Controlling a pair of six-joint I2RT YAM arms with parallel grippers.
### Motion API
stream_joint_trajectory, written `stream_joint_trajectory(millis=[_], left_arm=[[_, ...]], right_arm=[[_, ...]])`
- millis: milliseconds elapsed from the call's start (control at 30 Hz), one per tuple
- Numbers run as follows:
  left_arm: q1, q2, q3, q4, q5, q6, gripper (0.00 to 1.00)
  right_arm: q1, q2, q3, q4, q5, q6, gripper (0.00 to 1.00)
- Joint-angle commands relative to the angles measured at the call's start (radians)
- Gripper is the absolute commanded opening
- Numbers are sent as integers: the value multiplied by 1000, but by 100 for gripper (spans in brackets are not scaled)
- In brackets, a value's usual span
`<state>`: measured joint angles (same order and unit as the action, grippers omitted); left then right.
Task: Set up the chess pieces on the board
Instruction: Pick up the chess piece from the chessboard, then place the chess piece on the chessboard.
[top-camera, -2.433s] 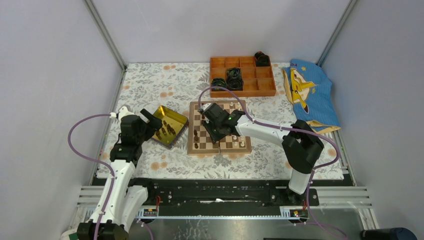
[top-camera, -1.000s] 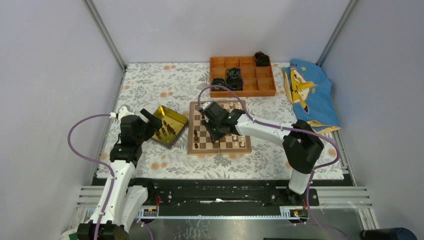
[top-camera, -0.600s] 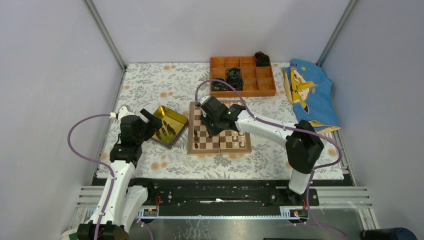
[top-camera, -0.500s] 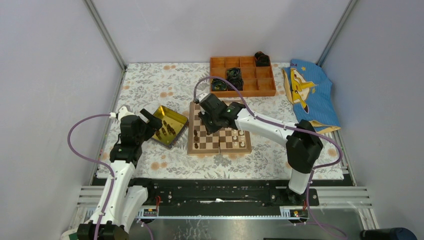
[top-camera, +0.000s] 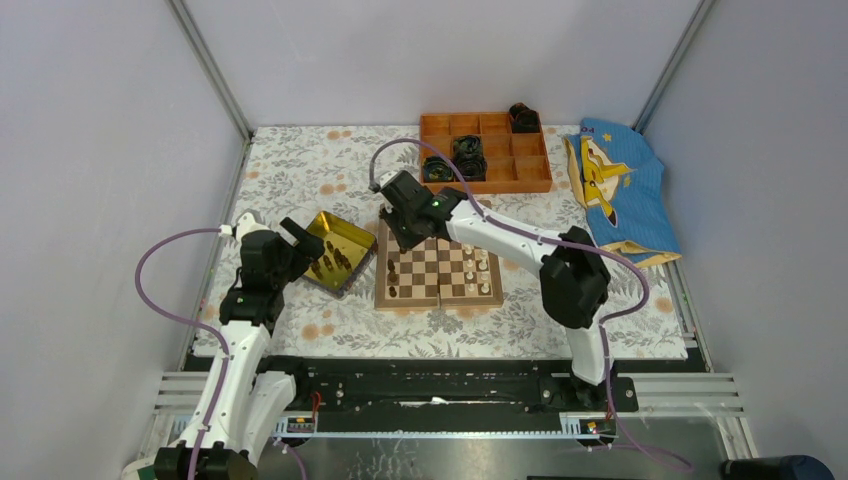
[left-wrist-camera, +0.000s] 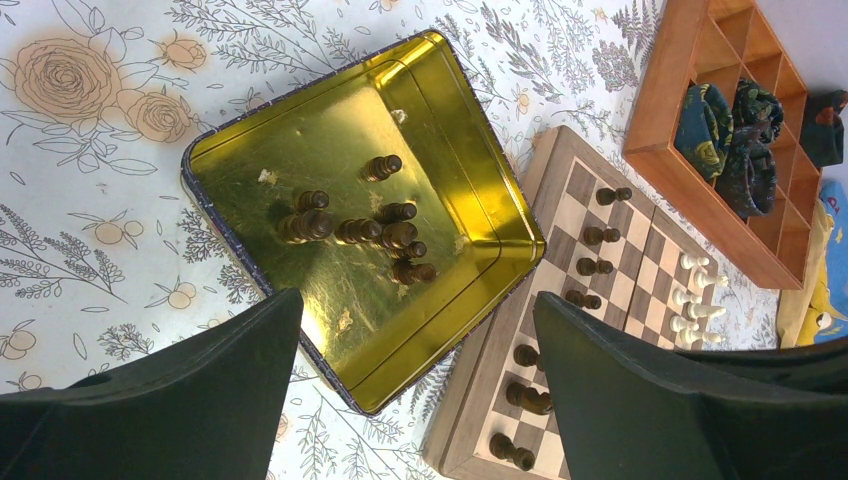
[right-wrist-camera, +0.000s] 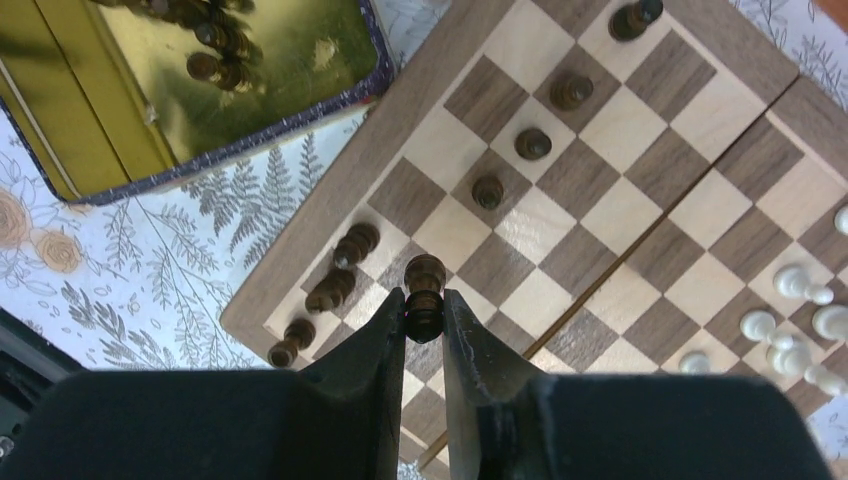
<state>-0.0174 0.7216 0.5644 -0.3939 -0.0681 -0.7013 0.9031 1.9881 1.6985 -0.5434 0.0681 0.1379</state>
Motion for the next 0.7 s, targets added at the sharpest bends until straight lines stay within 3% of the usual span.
stream_joint_trajectory(millis=[0,667], left_arm=[[-4,-8,-4,49,14,6,93],[-4,-2,-3,54,19,6,93]], right_arm=[[-7,51,120,-38,12,-36,0],[-7,313,437,-141,66,-89,0]])
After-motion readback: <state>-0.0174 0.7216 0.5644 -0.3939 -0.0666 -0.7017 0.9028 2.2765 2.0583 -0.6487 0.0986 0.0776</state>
